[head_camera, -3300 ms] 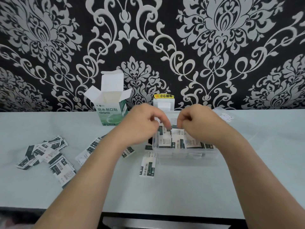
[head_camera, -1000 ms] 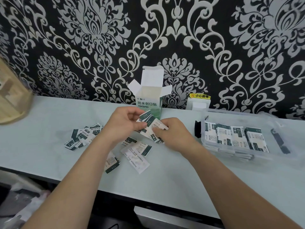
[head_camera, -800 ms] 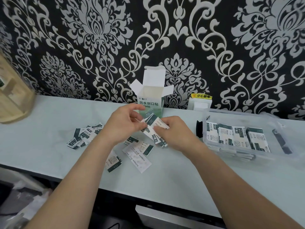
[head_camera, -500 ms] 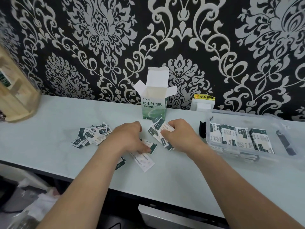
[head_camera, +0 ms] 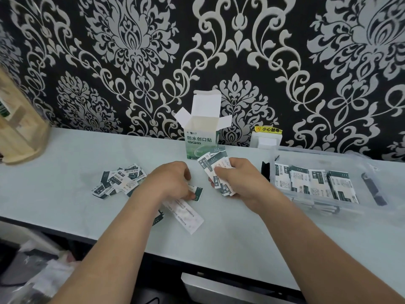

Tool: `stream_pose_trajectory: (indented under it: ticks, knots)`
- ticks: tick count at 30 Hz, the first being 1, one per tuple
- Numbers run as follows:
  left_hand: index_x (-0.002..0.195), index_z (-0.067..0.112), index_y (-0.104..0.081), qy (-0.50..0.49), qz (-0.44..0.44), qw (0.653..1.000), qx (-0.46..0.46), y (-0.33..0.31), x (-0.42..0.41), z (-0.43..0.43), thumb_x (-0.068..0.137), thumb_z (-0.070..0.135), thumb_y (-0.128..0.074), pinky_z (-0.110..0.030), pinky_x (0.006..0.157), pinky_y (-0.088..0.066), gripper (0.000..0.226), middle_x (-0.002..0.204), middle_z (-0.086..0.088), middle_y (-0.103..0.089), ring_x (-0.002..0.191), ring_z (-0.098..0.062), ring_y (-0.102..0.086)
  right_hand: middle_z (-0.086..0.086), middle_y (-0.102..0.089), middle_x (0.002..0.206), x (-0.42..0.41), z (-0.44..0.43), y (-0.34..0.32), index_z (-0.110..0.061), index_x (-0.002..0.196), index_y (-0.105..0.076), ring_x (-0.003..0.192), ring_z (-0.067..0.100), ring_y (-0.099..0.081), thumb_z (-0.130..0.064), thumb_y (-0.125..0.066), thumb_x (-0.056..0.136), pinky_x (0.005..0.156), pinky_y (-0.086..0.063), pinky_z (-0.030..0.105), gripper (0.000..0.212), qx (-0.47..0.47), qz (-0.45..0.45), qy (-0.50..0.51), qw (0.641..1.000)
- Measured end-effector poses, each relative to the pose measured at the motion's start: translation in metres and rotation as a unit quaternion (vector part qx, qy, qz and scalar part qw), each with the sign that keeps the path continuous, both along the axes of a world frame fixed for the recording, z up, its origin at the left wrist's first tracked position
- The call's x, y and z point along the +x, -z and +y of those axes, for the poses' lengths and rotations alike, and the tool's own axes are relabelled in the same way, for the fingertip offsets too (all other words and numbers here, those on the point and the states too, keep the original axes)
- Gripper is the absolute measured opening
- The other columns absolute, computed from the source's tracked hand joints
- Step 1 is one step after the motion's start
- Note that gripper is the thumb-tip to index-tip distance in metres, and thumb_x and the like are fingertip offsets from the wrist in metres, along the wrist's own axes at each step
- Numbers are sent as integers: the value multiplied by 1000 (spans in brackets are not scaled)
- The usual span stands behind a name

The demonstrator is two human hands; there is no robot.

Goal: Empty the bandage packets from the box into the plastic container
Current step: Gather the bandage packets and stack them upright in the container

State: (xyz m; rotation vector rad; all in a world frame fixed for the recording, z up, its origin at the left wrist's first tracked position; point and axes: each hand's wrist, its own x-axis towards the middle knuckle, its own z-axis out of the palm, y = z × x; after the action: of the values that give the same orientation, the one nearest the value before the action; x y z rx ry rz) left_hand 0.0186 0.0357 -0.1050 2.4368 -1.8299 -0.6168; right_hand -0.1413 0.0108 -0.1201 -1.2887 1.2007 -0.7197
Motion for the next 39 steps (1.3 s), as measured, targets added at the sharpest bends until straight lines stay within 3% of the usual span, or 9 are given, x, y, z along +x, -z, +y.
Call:
stream_pose_trajectory:
  ticks: [6,9,11,16,26,30,34,36,39]
  knots:
    - [71,29,-61,-5,61,979,-197,1,5,0,88,34,-65,-37,88,-42,18,84,9,-65,87,-19,-58,11,-74,95,5,5,-4,-17,110,-56,78,20,-68,-9,-41,100,59,-43,25,19,40,-103,14,994]
    - [74,21,-68,-126,302,881,-342,-17,-1,6,95,34,-55,-31,73,-42,28,78,2,-69,73,-17,-56,6,-74,88,10,8,-5,-20,113,-54,71,16,-69,-9,-36,101,60,-44,25,25,33,-129,39,990]
    - [82,19,-71,-186,521,781,-289,-24,-19,11,97,32,-53,-27,67,-42,27,76,2,-72,69,-12,-56,7,-74,90,13,10,-7,-21,111,-57,75,21,-69,-9,-35,102,67,-48,29,27,50,-170,40,983]
    - [98,14,-74,-180,623,706,-284,-9,-63,13,98,24,-52,-16,55,-50,24,89,-4,-76,74,-12,-71,9,-68,88,19,18,-16,-15,103,-63,75,21,-62,-14,-46,99,67,-50,32,17,85,-279,60,955]
    - [117,34,-56,-144,578,738,-317,8,-81,6,99,16,-48,-23,59,-49,27,92,1,-71,75,-9,-68,3,-73,94,15,23,-23,-19,106,-62,88,16,-70,-29,-36,104,80,-54,38,28,63,-286,88,952]
    - [126,29,-48,-111,609,708,-340,-11,-63,5,87,-12,-46,-23,59,-50,57,109,-3,-68,76,-11,-66,10,-68,82,8,20,-31,-13,111,-61,63,17,-63,-18,-35,104,53,-50,26,27,39,-274,29,961]
    - [111,14,-61,-71,652,683,-321,-32,-39,7,81,-12,-41,-26,63,-50,45,103,-9,-65,80,-18,-63,8,-55,62,-2,19,-41,-13,95,-60,41,16,-43,-33,-39,103,39,-34,20,30,45,-197,-82,976]
    - [96,9,-66,-45,679,673,-290,-36,-36,10,90,0,-43,-23,45,-46,25,86,-9,-66,59,-18,-60,8,-56,62,-2,23,-44,-12,85,-61,40,15,-43,-41,-40,102,36,-30,18,40,64,-187,-131,972]
    - [75,6,-63,-8,619,729,-291,-35,-36,11,95,17,-45,-16,29,-29,29,58,-6,-55,31,-14,-41,7,-57,63,-3,26,-45,-9,79,-61,39,13,-45,-49,-40,99,30,-26,15,49,86,-176,-170,966]
